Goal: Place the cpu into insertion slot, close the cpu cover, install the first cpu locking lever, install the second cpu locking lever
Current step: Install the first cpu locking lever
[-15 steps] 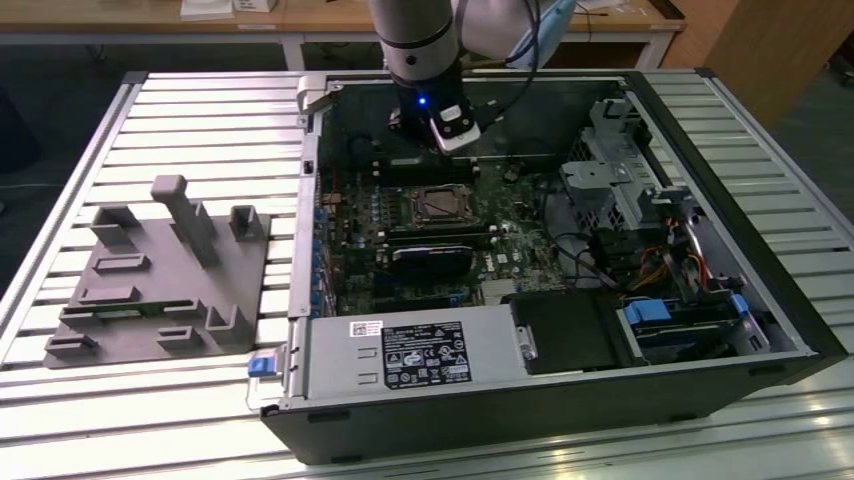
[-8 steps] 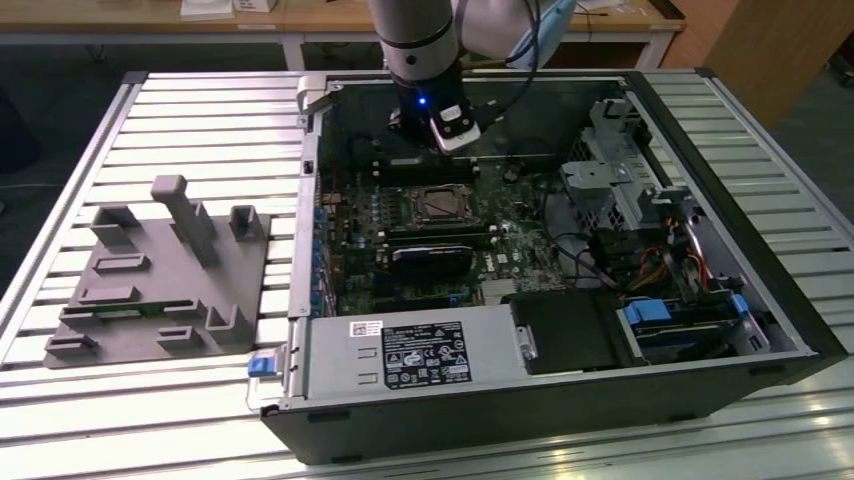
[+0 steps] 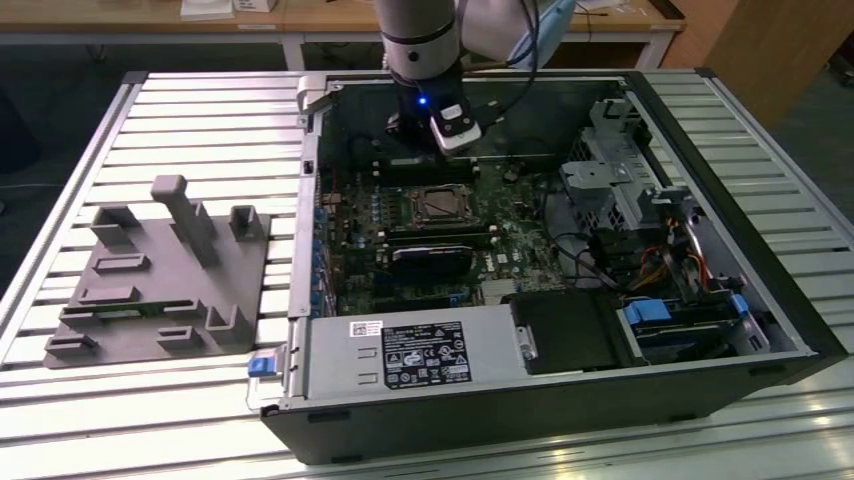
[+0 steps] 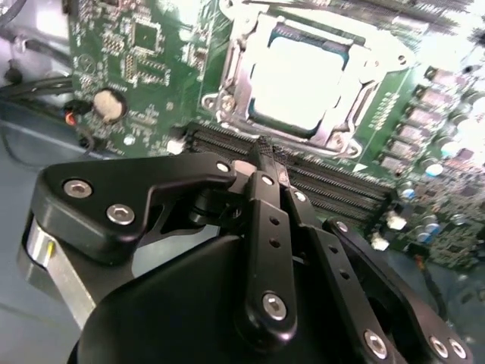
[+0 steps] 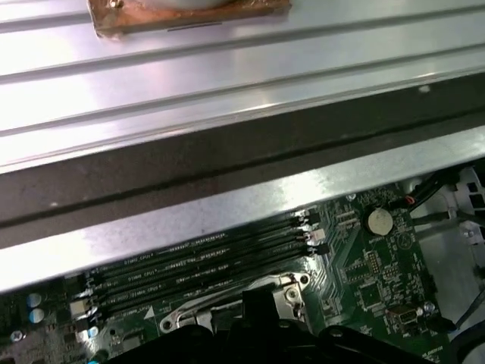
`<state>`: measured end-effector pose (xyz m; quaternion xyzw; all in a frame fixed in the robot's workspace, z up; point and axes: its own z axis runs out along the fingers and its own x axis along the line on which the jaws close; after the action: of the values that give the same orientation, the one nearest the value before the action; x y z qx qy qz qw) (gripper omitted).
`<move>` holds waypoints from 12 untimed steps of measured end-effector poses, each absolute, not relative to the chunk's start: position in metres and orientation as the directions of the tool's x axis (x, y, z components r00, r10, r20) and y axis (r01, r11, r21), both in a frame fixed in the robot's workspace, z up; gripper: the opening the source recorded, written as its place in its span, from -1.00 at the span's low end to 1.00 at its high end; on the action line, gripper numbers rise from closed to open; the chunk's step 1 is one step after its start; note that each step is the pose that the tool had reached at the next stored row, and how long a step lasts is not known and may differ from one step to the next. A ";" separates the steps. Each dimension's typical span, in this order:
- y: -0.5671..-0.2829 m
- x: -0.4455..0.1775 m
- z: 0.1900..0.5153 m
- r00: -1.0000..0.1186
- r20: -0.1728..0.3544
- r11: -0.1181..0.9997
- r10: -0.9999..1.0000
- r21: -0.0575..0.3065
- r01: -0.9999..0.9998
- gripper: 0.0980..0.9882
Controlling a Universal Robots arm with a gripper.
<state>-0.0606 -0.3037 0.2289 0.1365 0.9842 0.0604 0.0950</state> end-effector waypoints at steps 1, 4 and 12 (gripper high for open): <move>-0.304 -0.060 0.229 -0.946 -0.167 0.957 0.278 0.134 0.258 -0.98; -0.304 -0.059 0.229 -0.950 -0.147 0.960 0.275 0.103 0.261 -0.98; -0.305 -0.054 0.229 -0.957 -0.102 0.962 0.271 0.054 0.266 -0.98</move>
<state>-0.0536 -0.3054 0.2285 0.1358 0.9890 0.0197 0.0545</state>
